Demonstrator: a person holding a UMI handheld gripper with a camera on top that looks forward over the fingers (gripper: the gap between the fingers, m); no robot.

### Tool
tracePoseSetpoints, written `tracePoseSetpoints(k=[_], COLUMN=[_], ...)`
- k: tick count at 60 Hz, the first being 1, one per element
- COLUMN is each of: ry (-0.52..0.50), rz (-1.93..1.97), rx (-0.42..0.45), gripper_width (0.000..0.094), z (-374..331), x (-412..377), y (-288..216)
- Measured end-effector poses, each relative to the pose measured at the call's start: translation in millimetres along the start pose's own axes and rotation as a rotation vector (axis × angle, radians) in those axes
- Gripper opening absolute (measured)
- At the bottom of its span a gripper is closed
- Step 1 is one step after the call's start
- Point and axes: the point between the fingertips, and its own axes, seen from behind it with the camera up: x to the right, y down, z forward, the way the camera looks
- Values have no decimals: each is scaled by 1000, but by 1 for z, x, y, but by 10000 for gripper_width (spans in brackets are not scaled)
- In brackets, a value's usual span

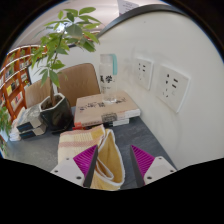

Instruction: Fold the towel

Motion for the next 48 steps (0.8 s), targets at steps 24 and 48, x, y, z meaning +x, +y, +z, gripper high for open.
tracePoseSetpoints(k=[24,48], ry=[-197,-280], rz=[-76,-152], rx=[232,200], gripper_width=[819,832], z=[-227,-351], x=[-145,-261], y=[-52,61])
